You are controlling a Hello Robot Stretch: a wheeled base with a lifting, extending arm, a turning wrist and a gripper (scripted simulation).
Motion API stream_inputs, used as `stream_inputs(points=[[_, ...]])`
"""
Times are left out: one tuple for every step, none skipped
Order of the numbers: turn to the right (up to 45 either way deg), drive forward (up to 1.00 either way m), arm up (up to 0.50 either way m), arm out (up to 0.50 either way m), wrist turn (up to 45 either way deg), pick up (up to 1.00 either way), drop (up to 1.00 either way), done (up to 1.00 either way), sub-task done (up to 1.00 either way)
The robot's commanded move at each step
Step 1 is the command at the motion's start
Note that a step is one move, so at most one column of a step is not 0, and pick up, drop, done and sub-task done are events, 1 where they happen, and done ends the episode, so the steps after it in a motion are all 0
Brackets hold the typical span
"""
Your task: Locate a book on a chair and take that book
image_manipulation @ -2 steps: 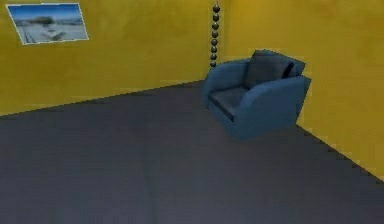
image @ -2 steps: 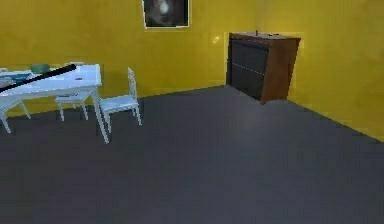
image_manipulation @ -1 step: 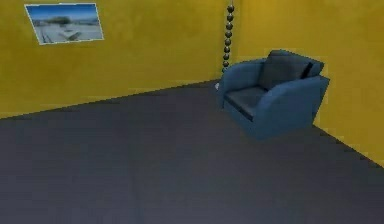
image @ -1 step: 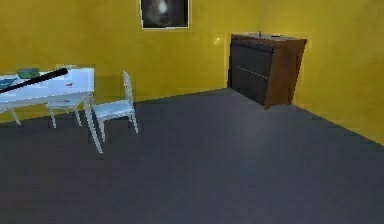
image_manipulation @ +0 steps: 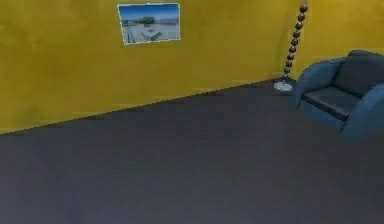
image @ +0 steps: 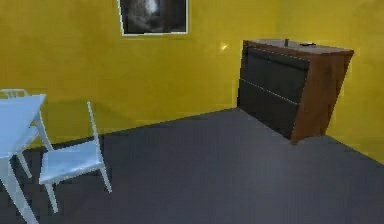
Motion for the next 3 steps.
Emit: stream_inputs(points=[[0.0, 1.00, 0.00, 0.00, 0.0, 0.00, 0.00, 0.00, 0.00], [0.0, 0.40, 0.00, 0.00, 0.0, 0.00, 0.00, 0.00, 0.00], [-36.0, 0.00, 0.00, 0.00, 0.0, 0.00, 0.00, 0.00, 0.00]])
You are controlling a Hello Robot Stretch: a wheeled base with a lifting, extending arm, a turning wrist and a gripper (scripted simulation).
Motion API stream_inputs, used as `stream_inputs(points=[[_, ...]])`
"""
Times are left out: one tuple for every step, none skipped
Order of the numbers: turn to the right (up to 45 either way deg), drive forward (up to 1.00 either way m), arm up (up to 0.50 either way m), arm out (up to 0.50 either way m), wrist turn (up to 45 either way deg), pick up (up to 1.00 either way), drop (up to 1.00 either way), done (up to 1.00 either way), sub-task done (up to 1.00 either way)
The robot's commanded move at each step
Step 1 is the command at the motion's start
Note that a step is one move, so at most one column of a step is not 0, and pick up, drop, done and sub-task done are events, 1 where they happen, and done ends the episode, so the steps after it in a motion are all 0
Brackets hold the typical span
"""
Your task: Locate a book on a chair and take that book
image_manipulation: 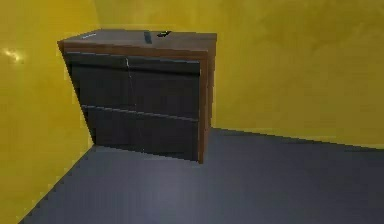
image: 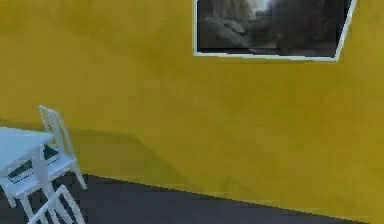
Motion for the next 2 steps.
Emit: stream_inputs(points=[[0.0, 0.65, 0.00, 0.00, 0.0, 0.00, 0.00, 0.00, 0.00], [-45.0, 0.00, 0.00, 0.00, 0.0, 0.00, 0.00, 0.00, 0.00]])
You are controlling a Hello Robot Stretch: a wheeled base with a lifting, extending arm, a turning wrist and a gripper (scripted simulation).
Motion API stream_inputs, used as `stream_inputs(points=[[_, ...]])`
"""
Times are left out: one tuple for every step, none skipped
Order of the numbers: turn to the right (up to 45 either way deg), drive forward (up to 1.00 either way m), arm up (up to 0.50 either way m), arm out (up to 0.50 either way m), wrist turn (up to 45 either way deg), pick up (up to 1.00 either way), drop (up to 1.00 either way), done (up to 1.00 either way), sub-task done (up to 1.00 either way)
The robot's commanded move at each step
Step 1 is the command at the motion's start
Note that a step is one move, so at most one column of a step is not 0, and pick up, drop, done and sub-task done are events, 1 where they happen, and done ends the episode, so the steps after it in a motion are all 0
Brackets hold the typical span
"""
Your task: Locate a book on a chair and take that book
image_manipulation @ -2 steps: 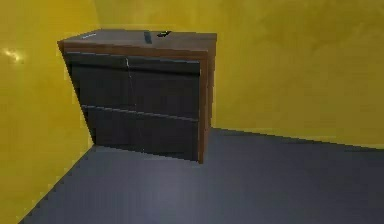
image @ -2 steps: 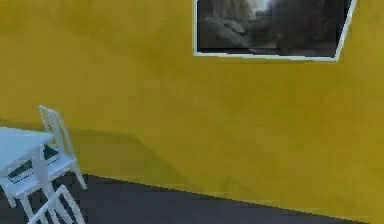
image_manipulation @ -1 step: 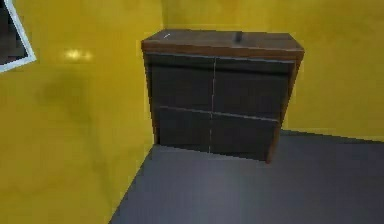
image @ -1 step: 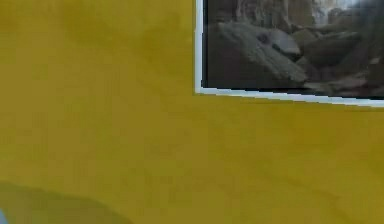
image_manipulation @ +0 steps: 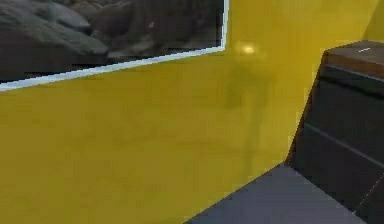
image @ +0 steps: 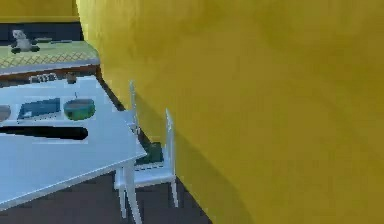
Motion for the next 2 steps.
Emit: stream_inputs(points=[[42.0, 0.00, 0.00, 0.00, 0.0, 0.00, 0.00, 0.00, 0.00], [0.0, 0.20, 0.00, 0.00, 0.0, 0.00, 0.00, 0.00, 0.00]])
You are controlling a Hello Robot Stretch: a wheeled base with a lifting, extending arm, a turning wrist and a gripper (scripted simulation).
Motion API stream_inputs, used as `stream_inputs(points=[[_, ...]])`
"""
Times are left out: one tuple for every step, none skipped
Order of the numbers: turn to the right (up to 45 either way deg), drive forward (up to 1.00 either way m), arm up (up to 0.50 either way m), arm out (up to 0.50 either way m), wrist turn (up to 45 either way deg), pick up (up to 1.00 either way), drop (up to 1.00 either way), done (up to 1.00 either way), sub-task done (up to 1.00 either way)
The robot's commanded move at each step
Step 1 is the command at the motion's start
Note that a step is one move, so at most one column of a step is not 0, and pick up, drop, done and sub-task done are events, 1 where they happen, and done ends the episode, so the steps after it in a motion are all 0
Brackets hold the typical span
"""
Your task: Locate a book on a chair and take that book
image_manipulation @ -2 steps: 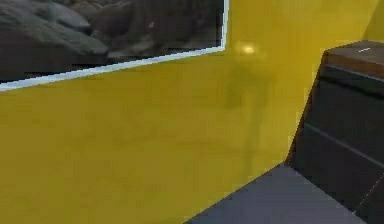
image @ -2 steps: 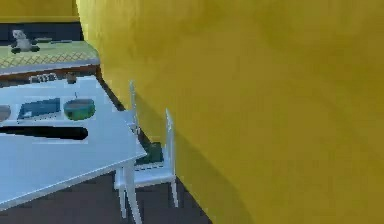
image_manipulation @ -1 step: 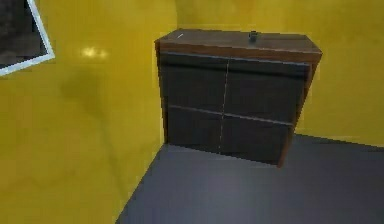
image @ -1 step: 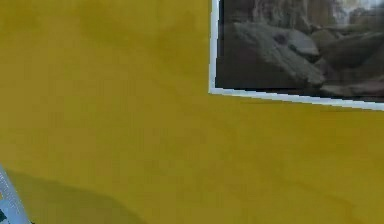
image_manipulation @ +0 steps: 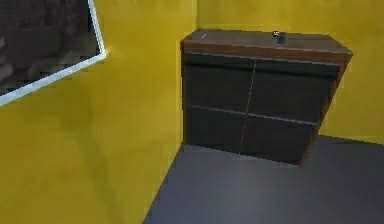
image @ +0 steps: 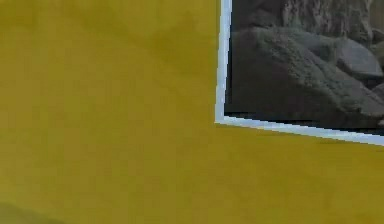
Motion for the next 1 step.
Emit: stream_inputs(points=[[-45.0, 0.00, 0.00, 0.00, 0.0, 0.00, 0.00, 0.00, 0.00]])
